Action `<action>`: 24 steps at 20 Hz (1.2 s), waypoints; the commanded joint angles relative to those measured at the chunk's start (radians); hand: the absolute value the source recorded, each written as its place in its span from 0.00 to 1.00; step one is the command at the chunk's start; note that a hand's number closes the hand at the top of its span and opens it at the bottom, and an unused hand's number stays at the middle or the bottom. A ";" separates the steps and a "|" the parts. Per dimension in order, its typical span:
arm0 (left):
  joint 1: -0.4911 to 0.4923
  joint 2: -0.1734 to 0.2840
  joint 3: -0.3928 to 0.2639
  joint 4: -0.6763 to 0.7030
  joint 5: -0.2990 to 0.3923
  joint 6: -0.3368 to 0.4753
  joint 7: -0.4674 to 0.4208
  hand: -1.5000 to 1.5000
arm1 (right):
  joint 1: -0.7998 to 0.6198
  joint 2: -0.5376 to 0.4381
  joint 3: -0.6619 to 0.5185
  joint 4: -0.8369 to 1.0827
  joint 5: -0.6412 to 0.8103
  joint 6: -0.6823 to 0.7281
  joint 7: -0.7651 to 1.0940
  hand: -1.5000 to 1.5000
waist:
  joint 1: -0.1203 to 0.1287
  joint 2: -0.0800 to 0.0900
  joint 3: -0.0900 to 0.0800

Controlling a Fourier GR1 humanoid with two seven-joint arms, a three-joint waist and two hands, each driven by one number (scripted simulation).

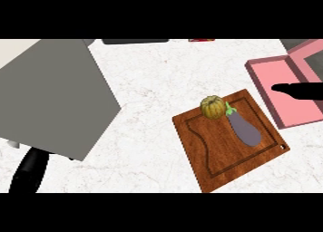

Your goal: Pick the squash from the cutting board and place it in the cardboard box

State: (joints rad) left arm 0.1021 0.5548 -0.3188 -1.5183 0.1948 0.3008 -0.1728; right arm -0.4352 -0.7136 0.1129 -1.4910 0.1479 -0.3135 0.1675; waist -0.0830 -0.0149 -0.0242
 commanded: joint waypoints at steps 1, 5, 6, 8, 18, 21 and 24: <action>-0.118 0.042 -0.013 -0.075 -0.029 -0.066 -0.039 0.50 | 0.003 -0.101 0.082 0.030 0.191 -0.007 0.231 0.00 | -0.007 -0.003 0.005; -0.195 0.045 -0.018 -0.068 -0.021 -0.106 -0.008 0.50 | -0.061 -0.161 0.232 -0.045 0.331 0.146 0.414 0.00 | 0.026 0.003 0.009; -0.207 0.049 -0.017 -0.056 -0.018 -0.120 -0.011 0.50 | -0.088 -0.162 0.266 -0.052 0.349 0.198 0.463 0.00 | 0.041 0.007 0.010; -0.199 0.061 -0.018 -0.039 -0.011 -0.148 -0.028 0.50 | -0.121 -0.175 0.326 -0.100 0.378 0.305 0.556 0.00 | 0.056 0.004 0.011; -0.316 0.022 -0.045 -0.008 -0.003 -0.196 0.009 0.50 | -0.329 0.066 0.512 -0.007 0.263 0.781 1.008 0.00 | 0.117 0.020 0.015; -0.317 0.013 -0.060 -0.015 -0.015 -0.191 0.000 0.50 | -0.369 0.176 0.536 0.078 0.233 0.810 1.090 0.00 | 0.131 0.019 0.016; -0.327 0.024 -0.045 0.007 -0.003 -0.206 0.002 0.50 | -0.429 0.205 0.559 0.169 0.217 0.880 1.125 0.00 | 0.132 0.018 0.015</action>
State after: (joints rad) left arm -0.1097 0.5871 -0.4075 -1.4561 0.1888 0.0947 -0.1495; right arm -0.7895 -0.5990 0.6319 -1.3994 0.3930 0.3923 1.0641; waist 0.0484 0.0144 -0.0253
